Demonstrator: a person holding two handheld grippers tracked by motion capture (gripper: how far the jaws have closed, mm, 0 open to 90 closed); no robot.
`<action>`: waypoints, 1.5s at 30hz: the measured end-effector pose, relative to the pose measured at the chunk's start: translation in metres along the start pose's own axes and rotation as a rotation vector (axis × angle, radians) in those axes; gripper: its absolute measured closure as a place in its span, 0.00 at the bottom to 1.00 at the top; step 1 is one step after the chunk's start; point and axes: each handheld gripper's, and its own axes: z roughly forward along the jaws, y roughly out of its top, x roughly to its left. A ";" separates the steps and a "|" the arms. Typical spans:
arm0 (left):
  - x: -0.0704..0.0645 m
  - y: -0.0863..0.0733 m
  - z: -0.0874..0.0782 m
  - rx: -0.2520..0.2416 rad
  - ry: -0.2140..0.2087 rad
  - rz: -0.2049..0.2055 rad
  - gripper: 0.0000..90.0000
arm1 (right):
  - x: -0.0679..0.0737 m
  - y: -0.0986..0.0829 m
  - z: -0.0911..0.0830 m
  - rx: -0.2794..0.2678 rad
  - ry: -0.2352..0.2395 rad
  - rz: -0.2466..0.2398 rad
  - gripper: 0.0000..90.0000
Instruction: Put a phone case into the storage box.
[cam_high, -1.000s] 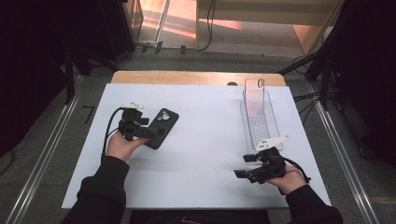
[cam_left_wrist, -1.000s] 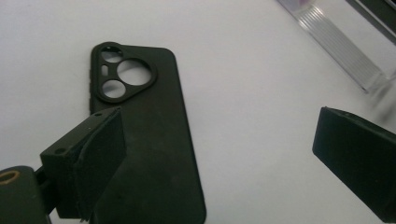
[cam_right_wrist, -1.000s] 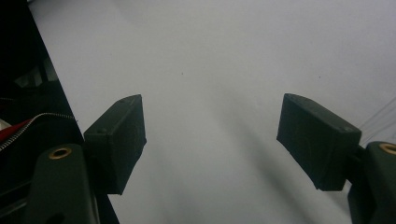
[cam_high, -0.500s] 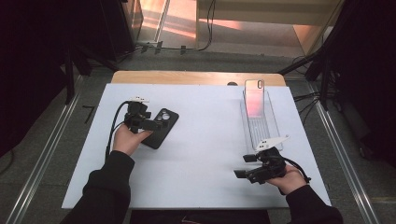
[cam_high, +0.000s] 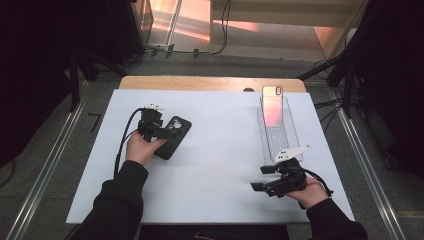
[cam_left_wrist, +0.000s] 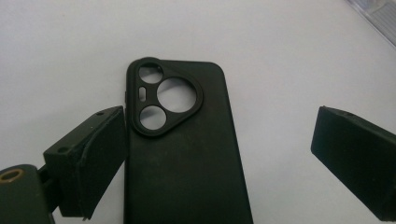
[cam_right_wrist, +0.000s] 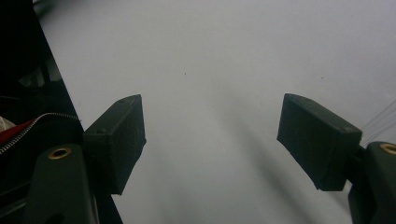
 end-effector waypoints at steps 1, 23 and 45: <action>0.000 -0.001 0.001 0.000 0.004 0.002 0.04 | 0.000 0.000 0.000 0.002 0.001 -0.001 0.24; 0.005 -0.015 0.019 0.100 0.065 0.025 0.04 | 0.000 0.000 0.000 0.003 0.002 -0.001 0.24; -0.011 -0.025 0.033 0.102 0.207 0.106 0.04 | 0.001 0.000 0.001 0.005 -0.001 0.005 0.24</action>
